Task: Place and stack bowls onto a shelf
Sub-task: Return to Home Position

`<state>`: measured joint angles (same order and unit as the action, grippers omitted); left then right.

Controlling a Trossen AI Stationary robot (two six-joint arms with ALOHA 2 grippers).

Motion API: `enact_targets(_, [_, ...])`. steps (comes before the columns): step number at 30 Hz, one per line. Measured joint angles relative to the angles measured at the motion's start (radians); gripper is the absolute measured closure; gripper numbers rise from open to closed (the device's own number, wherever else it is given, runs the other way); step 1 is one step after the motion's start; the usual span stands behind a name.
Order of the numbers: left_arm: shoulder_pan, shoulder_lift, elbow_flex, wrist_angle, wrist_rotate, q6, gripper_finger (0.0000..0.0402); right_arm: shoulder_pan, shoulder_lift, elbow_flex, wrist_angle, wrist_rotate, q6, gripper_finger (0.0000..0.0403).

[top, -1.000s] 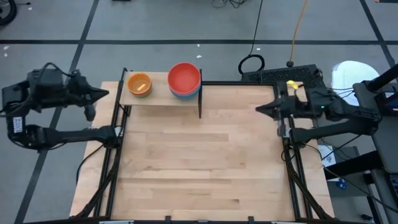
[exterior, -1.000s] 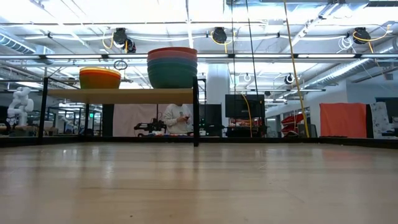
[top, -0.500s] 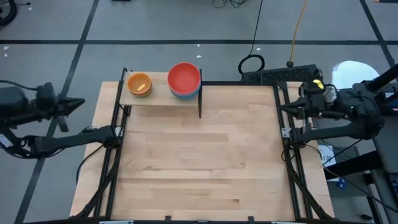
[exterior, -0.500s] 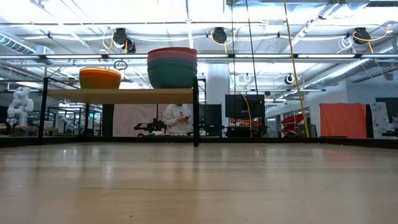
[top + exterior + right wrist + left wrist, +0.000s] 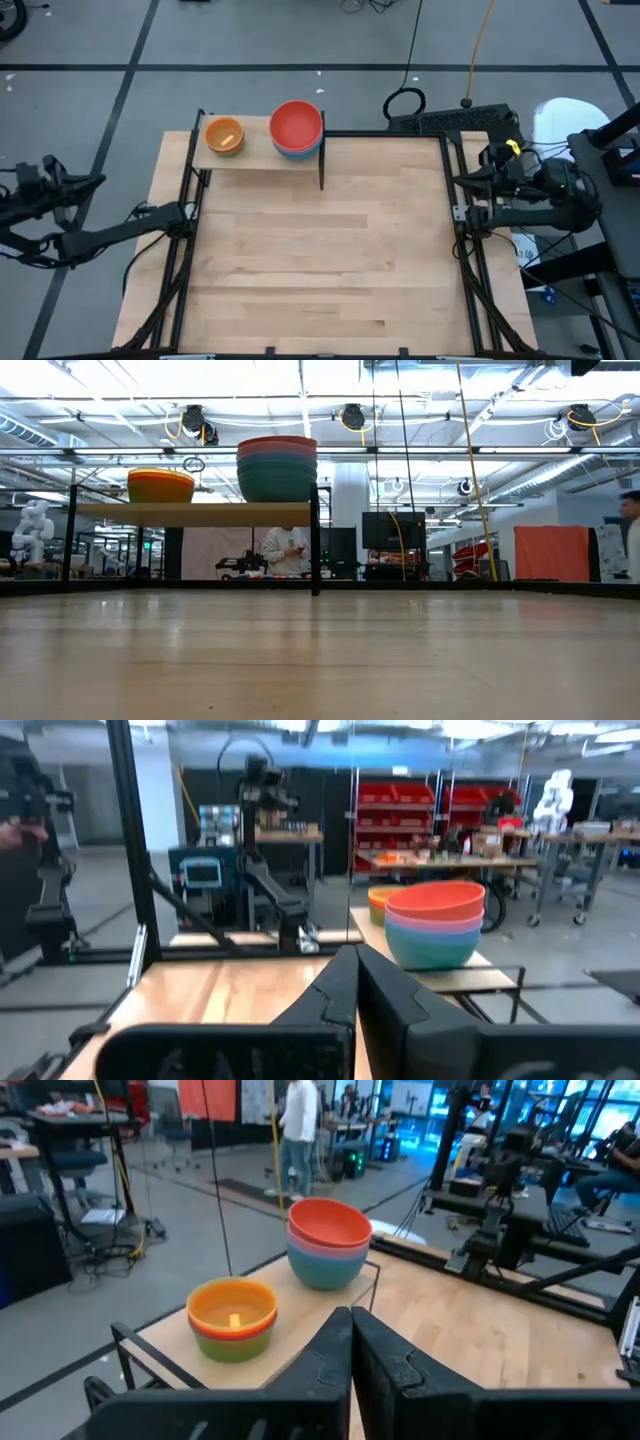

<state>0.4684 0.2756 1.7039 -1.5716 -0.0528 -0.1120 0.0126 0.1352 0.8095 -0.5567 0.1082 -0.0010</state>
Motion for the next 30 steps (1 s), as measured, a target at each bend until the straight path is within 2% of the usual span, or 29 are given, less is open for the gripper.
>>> enact_targets(8, [0.054,-0.091,0.000,0.000,0.078,0.035,0.0398,0.000,-0.134,-0.247,0.222,-0.002,0.000,0.0403])
enact_targets(20, [0.153,-0.267,-0.005,0.001,0.141,0.020,0.0395,0.000,-0.122,-0.478,0.560,-0.006,-0.014,0.0403])
enact_targets(23, [0.183,-0.268,0.003,0.003,0.159,0.022,0.0395,0.000,-0.122,-0.544,0.654,-0.007,-0.016,0.0403])
enact_targets(26, [0.198,-0.269,0.005,0.003,0.229,0.055,0.0398,0.000,-0.121,-0.615,0.758,-0.007,-0.021,0.0403])
enact_targets(30, [0.220,-0.269,-0.003,-0.001,0.237,0.058,0.0394,0.000,-0.121,-0.718,0.897,-0.008,-0.019,0.0403])
